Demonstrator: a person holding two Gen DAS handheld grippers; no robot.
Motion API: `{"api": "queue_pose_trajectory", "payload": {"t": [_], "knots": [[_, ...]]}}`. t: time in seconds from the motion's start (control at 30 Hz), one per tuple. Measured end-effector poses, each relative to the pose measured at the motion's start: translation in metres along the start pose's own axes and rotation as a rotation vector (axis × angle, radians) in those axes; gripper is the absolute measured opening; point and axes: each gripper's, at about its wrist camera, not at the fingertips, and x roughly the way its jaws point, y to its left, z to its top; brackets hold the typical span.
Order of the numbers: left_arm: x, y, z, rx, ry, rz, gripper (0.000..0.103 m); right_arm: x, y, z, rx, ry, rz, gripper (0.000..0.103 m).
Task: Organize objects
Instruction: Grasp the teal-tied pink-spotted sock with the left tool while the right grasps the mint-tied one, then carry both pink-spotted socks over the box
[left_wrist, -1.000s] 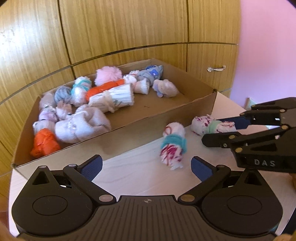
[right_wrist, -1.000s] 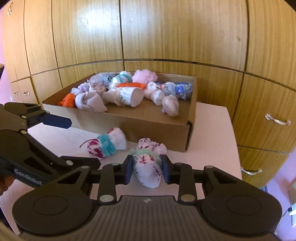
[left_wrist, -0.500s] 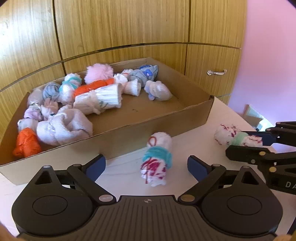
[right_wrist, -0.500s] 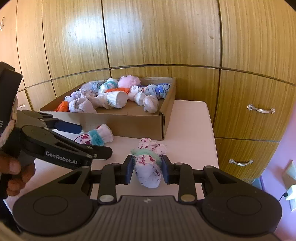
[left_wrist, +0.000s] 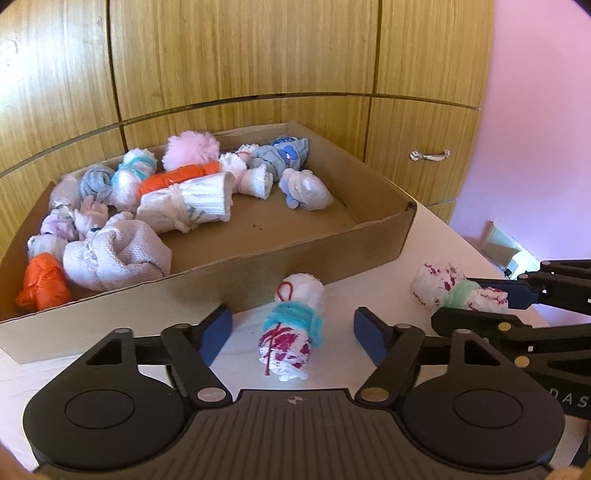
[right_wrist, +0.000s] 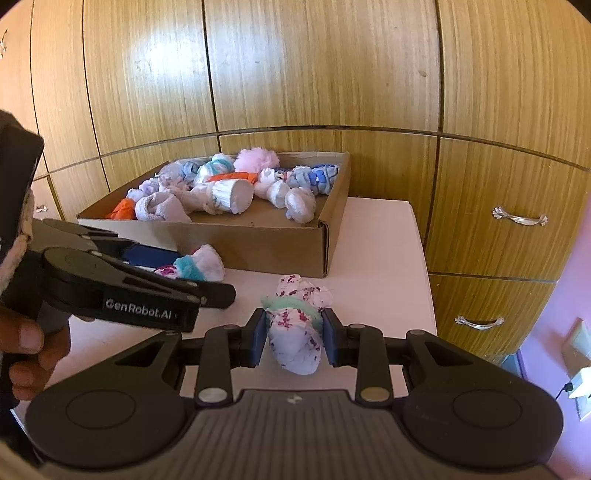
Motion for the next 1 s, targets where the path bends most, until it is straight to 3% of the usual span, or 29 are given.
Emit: {"api": "queue_pose_trajectory", "payload": {"t": [0.2,0.27,0.8,1.0], "knots": [[-0.002,0.002,0.002,-0.004,-0.001,-0.016,0.040,0.001,-0.001,0.000,0.005,0.002,0.002,0.029],[-0.003,0.001,0.002,-0.002,0.003,-0.022,0.034,0.002,0.000,0.000,0.003,0.007,-0.001,0.029],[-0.067,0.011,-0.028,0.037,-0.001,-0.024,0.033,-0.009,0.004,-0.007,0.019,-0.007,0.009,0.029],[-0.094,-0.023,0.004,0.094,-0.070,-0.077,0.033,-0.045,0.004,0.019,0.003,-0.097,0.042,0.029]]}}
